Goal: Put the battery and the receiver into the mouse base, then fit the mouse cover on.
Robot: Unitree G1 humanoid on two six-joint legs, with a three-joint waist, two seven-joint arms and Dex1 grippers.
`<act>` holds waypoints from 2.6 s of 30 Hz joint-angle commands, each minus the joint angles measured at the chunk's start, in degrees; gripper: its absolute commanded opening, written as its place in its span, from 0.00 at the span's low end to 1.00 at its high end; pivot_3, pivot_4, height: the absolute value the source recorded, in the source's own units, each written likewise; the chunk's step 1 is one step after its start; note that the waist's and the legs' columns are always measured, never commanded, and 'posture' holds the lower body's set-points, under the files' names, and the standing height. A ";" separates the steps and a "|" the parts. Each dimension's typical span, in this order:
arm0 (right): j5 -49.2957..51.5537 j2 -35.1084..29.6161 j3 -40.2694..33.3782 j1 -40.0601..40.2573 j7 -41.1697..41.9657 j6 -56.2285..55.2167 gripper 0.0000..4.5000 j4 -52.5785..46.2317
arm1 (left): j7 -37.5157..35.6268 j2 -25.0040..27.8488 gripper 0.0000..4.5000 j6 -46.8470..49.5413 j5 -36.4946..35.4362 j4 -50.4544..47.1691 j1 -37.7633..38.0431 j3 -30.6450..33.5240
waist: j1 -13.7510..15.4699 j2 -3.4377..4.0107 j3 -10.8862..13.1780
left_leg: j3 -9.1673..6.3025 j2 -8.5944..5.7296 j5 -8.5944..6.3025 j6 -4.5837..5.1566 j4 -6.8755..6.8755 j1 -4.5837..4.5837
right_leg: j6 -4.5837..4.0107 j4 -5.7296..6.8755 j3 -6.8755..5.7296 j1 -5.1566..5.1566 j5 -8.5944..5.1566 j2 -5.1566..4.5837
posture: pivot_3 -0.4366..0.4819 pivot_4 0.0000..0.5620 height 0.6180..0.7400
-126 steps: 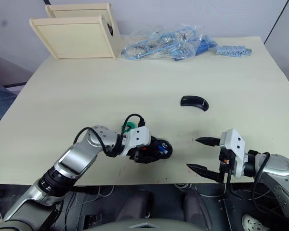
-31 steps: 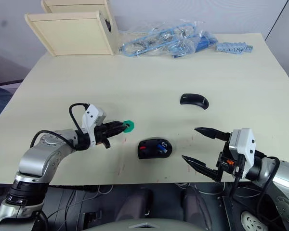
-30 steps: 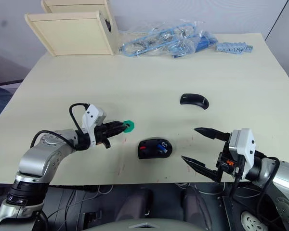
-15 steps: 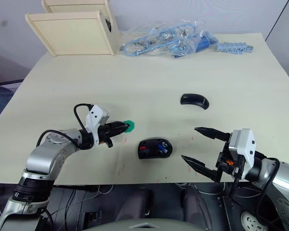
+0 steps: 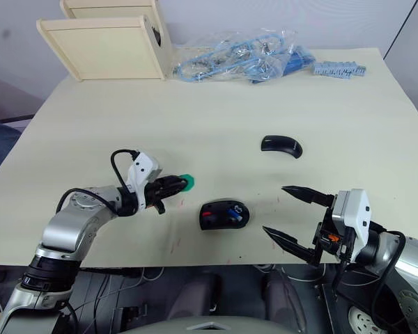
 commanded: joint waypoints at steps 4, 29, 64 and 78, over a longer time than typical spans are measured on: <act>0.20 0.50 -0.95 0.70 0.63 -1.88 1.00 -1.60 | -0.93 1.42 0.25 -1.50 0.57 -0.10 1.22 0.82 | -0.01 0.00 0.00 | 0.00 0.01 0.00 0.00 0.00 0.01 | 0.00 0.00 0.00 0.00 0.00 0.00 | 0.48 0.27 1.00; -0.42 0.87 -0.19 -0.02 0.70 -2.11 1.00 -0.99 | -3.53 2.94 0.25 -4.74 2.57 2.38 0.38 -0.20 | -0.03 0.01 -0.02 | 0.01 0.00 0.00 0.00 0.00 0.03 | 0.00 0.02 0.01 0.01 0.00 0.00 | 0.48 0.27 1.00; 0.96 -1.13 1.71 -5.75 -7.33 6.27 1.00 -2.16 | -18.19 12.10 0.09 0.95 -12.07 -3.89 -0.35 10.44 | -0.12 0.01 -0.02 | 0.02 0.02 0.00 0.00 0.00 0.02 | 0.00 0.02 0.01 0.00 0.00 0.00 | 0.48 0.27 1.00; 32.11 -2.13 10.85 -41.31 -29.59 42.36 1.00 11.66 | -26.57 16.32 0.09 -0.48 -14.45 -8.61 -8.02 5.51 | -0.28 -0.02 0.02 | 0.00 0.04 0.00 0.00 0.01 -0.06 | -0.04 0.00 -0.04 -0.04 0.00 0.05 | 0.48 0.27 1.00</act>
